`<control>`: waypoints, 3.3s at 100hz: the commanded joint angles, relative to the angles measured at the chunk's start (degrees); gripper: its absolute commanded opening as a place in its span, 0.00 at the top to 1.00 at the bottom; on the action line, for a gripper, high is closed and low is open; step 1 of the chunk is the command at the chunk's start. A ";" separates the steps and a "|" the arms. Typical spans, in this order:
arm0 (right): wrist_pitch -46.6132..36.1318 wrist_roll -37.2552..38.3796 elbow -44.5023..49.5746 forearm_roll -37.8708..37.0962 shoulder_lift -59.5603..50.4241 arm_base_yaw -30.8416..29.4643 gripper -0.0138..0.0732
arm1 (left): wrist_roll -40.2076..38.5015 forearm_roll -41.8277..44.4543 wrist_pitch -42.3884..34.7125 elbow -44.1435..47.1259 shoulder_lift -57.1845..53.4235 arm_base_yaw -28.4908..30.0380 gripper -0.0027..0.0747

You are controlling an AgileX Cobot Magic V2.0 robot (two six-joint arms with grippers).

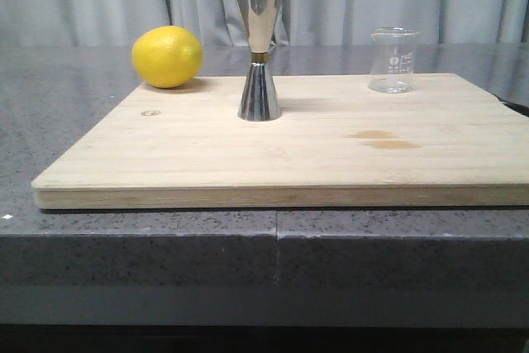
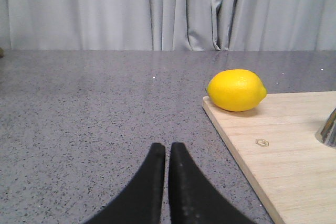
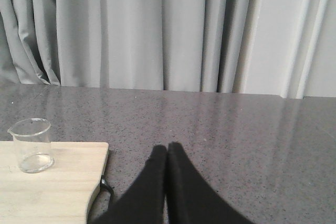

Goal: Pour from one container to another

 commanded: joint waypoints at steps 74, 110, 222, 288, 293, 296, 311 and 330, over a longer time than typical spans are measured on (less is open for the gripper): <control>-4.04 0.18 -1.48 -0.46 0.26 -0.42 0.92 | -0.52 1.78 -2.81 -1.60 0.46 -0.57 0.99; -4.04 0.18 -1.48 -0.46 0.26 -0.42 0.92 | 7.83 -17.87 6.22 -1.07 -1.75 -0.05 0.99; -4.04 0.18 -1.48 -0.46 0.26 -0.42 0.92 | 49.31 -55.25 -10.34 14.51 -16.51 17.83 0.99; -4.04 0.18 -1.48 -0.46 0.26 -0.42 0.92 | 49.31 -55.25 -10.21 14.51 -16.51 17.83 0.99; -4.04 0.18 -1.48 -0.46 0.26 -0.42 0.92 | 49.31 -55.25 -10.21 14.51 -16.51 17.83 0.99; -4.04 0.18 -1.48 -0.46 0.26 -0.42 0.92 | 49.31 -55.25 -10.21 14.51 -16.51 17.83 0.99; -4.04 0.18 -1.48 -0.46 0.26 -0.42 0.92 | 49.31 -55.25 -10.21 14.51 -16.51 17.83 0.99; -3.95 -1.42 -1.48 -0.45 0.26 -0.42 0.92 | 49.31 -55.25 -10.21 14.51 -16.51 17.83 0.99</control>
